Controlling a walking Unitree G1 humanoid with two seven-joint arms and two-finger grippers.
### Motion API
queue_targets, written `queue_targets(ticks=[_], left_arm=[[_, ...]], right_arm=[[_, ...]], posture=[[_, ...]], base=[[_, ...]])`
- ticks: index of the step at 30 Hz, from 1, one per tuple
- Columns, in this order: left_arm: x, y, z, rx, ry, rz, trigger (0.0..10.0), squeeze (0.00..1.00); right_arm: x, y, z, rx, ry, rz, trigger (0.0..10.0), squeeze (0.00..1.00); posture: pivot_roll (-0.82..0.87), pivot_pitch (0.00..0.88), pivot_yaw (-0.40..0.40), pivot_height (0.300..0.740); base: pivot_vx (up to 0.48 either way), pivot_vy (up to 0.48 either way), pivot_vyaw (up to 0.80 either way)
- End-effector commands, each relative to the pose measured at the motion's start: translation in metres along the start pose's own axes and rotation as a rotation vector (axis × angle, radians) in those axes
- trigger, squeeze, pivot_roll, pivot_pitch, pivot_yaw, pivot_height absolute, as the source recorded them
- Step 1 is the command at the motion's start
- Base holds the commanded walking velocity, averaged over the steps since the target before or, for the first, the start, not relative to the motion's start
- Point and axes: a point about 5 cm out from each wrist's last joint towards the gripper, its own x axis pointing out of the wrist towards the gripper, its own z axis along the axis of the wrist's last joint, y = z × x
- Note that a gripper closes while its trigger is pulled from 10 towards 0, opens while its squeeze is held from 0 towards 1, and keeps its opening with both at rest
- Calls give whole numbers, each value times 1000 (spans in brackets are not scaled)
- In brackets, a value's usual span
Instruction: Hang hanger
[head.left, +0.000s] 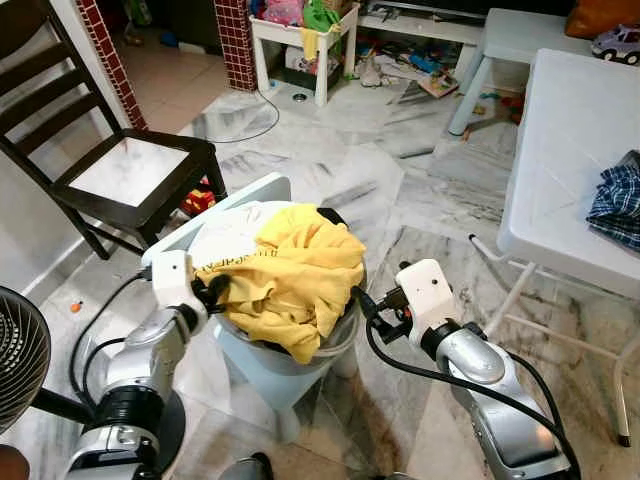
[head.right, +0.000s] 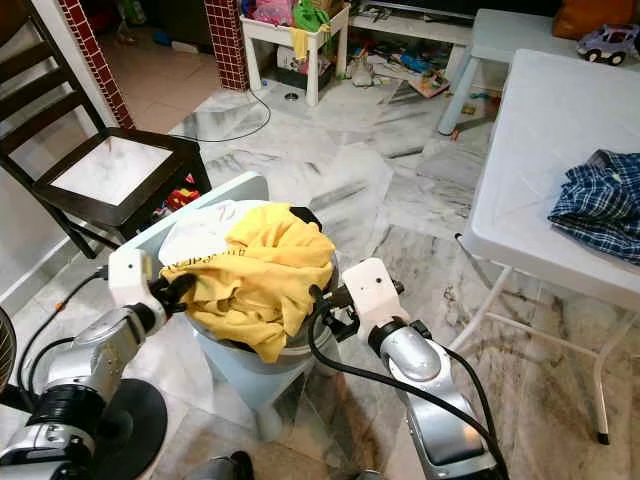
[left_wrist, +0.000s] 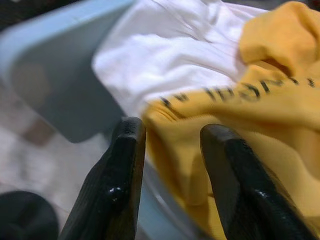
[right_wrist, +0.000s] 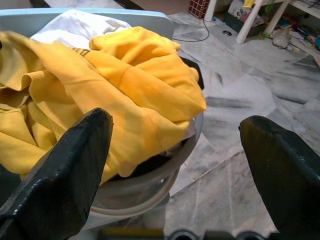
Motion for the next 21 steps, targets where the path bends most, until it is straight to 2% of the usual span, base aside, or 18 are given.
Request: queue_targets(ticks=[1,3,7,9,12,13,14,19,21], left_arm=[[1,1,6,65,-26,16,10000,1000],[1,6,22,141,-149,66,10000,1000],[0,8,27,182,-202,82,10000,1000],[-2,3,29,213,-222,54,10000,1000],[-8,-13,29,220,-238,-35,10000,1000],[-8,-13,29,220,-238,-35,10000,1000],[-12,-22,25,234,-234,-79,10000,1000],[-25,-36,8,269,-197,-136,10000,1000],[-37,-42,-3,307,-159,-160,10000,1000]], right_arm=[[-1,0,2,-1,0,3,10000,0],[-1,-1,2,-3,-1,0,10000,0],[-1,-1,2,-4,-3,-1,10000,0],[-1,0,3,-4,-5,-1,10000,0],[-1,-1,3,-4,-5,-2,10000,0],[-1,-1,3,-4,-5,-2,10000,0],[-1,-1,3,-4,-5,-2,10000,0],[0,-1,3,-3,-5,-1,10000,0],[0,0,3,-3,-6,1,10000,0]], posture=[[-84,125,0,740],[-85,126,1,740],[-83,127,0,740],[-83,127,0,740],[-83,129,0,740],[-83,129,0,740],[-83,129,0,740],[-72,130,2,740],[-70,131,2,740]], base=[[0,0,0],[0,0,0],[0,0,0],[0,0,0],[0,0,0],[0,0,0],[0,0,0],[0,0,0],[0,0,0]])
